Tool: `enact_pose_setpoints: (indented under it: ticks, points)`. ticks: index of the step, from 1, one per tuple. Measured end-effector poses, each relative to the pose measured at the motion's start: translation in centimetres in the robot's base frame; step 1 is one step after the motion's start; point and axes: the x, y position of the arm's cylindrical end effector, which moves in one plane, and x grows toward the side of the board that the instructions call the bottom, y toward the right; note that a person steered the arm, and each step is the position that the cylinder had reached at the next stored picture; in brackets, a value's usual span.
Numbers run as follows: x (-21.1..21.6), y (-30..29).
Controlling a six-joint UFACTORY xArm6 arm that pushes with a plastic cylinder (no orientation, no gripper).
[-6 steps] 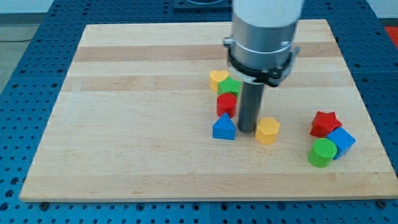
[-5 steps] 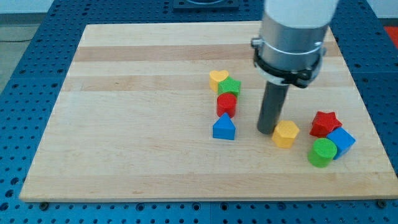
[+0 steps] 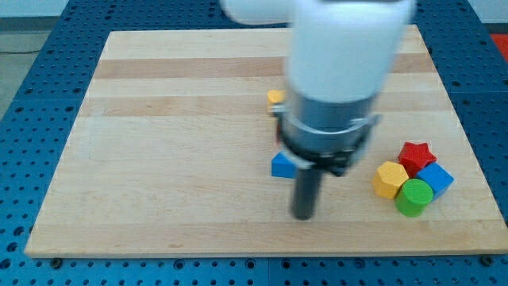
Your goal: Move the blue triangle to the left of the yellow hexagon
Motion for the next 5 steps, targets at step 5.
enact_pose_setpoints:
  ticks: [5]
  points:
    - [-7.2, 5.5]
